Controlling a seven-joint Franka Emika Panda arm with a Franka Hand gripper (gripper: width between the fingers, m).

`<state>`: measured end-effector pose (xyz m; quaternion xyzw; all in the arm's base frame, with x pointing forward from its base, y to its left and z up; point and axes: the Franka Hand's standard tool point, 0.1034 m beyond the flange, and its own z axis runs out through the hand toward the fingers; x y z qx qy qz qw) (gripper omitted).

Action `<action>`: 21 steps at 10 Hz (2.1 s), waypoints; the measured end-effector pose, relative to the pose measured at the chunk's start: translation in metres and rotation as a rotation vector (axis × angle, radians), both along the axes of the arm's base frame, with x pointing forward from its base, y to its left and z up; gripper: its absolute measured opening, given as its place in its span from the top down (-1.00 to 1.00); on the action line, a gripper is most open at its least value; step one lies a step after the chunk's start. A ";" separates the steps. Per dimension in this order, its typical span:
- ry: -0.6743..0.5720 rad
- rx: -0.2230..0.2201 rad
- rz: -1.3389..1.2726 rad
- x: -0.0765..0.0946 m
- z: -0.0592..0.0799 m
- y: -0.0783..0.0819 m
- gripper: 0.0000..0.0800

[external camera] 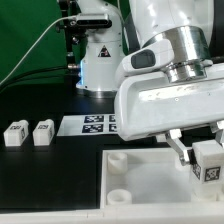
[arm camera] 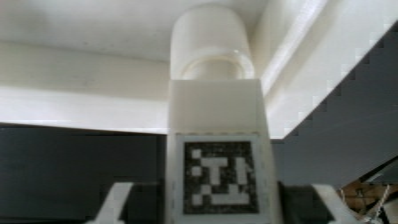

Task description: Assemble one leg

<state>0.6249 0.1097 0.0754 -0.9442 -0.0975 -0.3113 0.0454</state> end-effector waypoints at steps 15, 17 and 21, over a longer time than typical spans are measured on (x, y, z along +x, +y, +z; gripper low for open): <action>0.042 0.000 0.005 -0.003 -0.006 0.000 -0.62; 0.125 0.001 0.009 0.000 0.007 -0.002 -0.62; 0.466 0.010 0.038 -0.001 0.006 0.003 -0.62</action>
Offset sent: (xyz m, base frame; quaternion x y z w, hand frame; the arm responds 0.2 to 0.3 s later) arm 0.0000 0.0000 0.0000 0.0000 0.0000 0.0000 1.0000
